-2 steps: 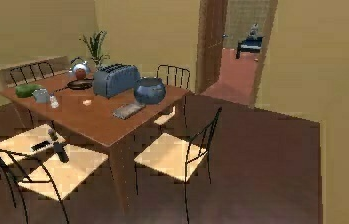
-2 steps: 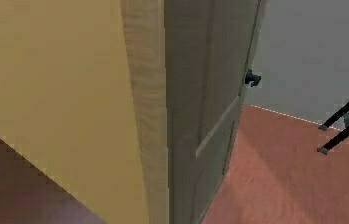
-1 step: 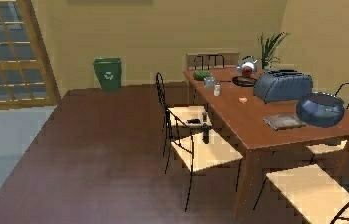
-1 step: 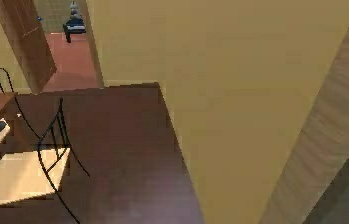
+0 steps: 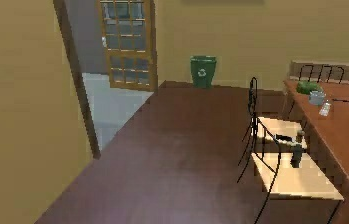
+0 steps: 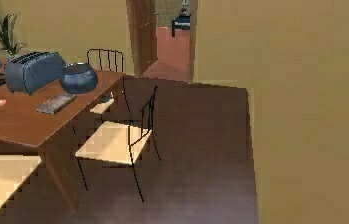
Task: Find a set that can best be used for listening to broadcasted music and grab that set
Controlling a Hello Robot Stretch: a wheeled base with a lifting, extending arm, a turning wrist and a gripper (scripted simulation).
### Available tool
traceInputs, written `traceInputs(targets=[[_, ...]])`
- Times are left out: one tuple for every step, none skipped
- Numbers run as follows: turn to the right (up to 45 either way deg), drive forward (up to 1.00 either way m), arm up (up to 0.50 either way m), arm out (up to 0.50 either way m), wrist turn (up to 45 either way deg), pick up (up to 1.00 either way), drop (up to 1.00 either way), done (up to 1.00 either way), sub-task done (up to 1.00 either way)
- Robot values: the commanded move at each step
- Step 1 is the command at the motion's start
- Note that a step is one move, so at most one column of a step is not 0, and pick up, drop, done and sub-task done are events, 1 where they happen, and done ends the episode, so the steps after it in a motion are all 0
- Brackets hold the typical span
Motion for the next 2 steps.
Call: traceInputs(targets=[[0.0, 0.90, 0.00, 0.00, 0.0, 0.00, 0.00, 0.00, 0.00], [12.0, 0.00, 0.00, 0.00, 0.0, 0.00, 0.00, 0.00, 0.00]])
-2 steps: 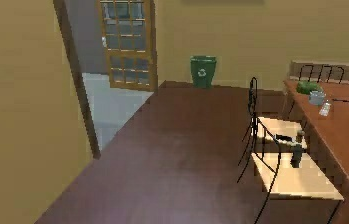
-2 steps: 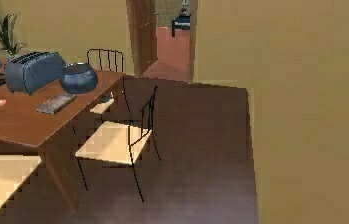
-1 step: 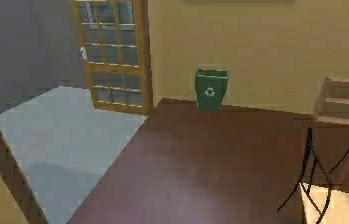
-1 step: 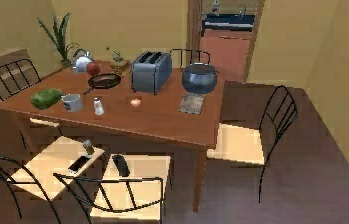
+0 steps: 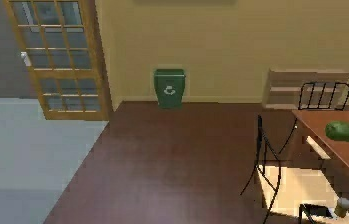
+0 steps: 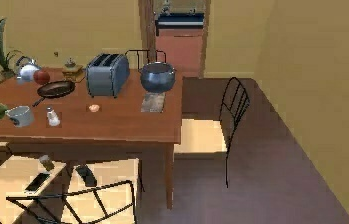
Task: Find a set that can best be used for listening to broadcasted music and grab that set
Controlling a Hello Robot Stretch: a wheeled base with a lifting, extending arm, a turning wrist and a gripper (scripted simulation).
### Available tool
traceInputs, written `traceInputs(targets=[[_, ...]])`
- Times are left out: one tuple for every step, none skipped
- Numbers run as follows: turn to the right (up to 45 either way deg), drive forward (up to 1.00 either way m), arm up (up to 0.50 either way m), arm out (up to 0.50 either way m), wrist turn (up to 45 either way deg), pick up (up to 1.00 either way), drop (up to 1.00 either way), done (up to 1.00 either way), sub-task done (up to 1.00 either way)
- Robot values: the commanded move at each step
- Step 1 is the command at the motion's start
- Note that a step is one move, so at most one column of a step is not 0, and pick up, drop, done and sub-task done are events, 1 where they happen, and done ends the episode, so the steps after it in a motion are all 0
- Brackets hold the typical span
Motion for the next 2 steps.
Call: traceInputs(targets=[[0.0, 1.00, 0.00, 0.00, 0.0, 0.00, 0.00, 0.00, 0.00], [3.0, 0.00, 0.00, 0.00, 0.0, 0.00, 0.00, 0.00, 0.00]])
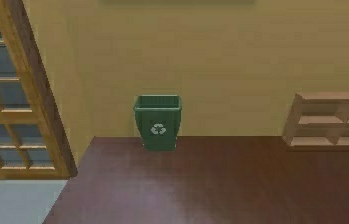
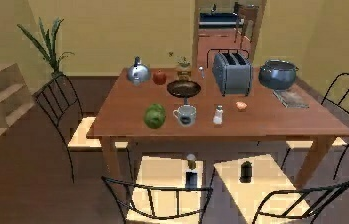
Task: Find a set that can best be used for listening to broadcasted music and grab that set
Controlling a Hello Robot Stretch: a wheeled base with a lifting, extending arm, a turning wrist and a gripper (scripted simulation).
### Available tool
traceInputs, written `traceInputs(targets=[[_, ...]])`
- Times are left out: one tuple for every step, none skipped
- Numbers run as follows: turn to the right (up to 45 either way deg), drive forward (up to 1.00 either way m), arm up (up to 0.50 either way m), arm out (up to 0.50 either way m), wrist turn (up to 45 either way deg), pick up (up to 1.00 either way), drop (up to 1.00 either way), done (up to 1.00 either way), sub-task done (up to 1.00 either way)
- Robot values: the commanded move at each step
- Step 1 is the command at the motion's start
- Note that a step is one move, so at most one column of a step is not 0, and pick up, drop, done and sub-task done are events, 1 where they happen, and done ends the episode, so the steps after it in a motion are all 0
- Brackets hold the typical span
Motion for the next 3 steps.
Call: traceInputs(targets=[[0.0, 0.45, 0.00, 0.00, 0.0, 0.00, 0.00, 0.00, 0.00], [45.0, 0.00, 0.00, 0.00, 0.0, 0.00, 0.00, 0.00, 0.00], [9.0, 0.00, 0.00, 0.00, 0.0, 0.00, 0.00, 0.00, 0.00]])
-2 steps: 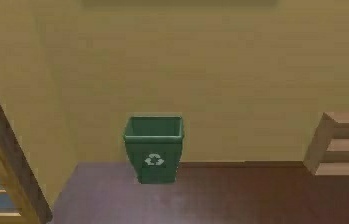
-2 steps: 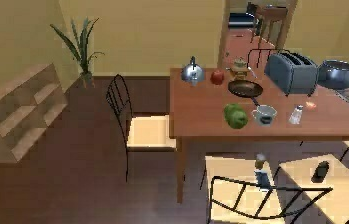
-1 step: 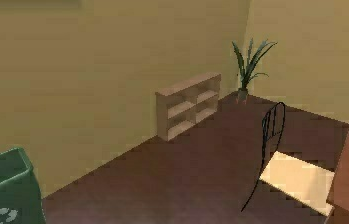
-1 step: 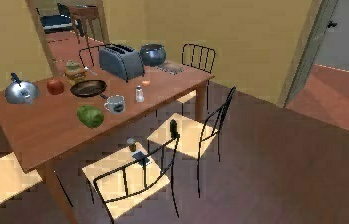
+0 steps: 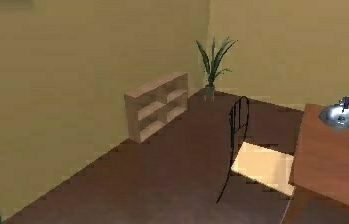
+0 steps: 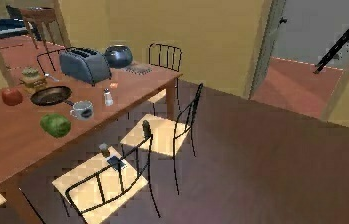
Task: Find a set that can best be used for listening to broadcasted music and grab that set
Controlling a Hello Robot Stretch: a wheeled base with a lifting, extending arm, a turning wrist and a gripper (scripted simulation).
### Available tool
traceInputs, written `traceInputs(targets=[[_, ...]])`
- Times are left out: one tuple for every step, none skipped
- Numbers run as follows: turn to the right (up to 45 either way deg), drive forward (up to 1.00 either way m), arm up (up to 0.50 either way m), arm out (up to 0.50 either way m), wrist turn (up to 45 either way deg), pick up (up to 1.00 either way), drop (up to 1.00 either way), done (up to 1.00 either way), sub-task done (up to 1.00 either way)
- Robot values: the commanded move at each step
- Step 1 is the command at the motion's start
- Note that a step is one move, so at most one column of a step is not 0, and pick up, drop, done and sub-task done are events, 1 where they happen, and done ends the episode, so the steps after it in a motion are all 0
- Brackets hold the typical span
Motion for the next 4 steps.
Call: traceInputs(targets=[[0.0, 1.00, 0.00, 0.00, 0.0, 0.00, 0.00, 0.00, 0.00], [6.0, 0.00, 0.00, 0.00, 0.0, 0.00, 0.00, 0.00, 0.00], [0.0, 0.25, 0.00, 0.00, 0.0, 0.00, 0.00, 0.00, 0.00], [27.0, 0.00, 0.00, 0.00, 0.0, 0.00, 0.00, 0.00, 0.00]])
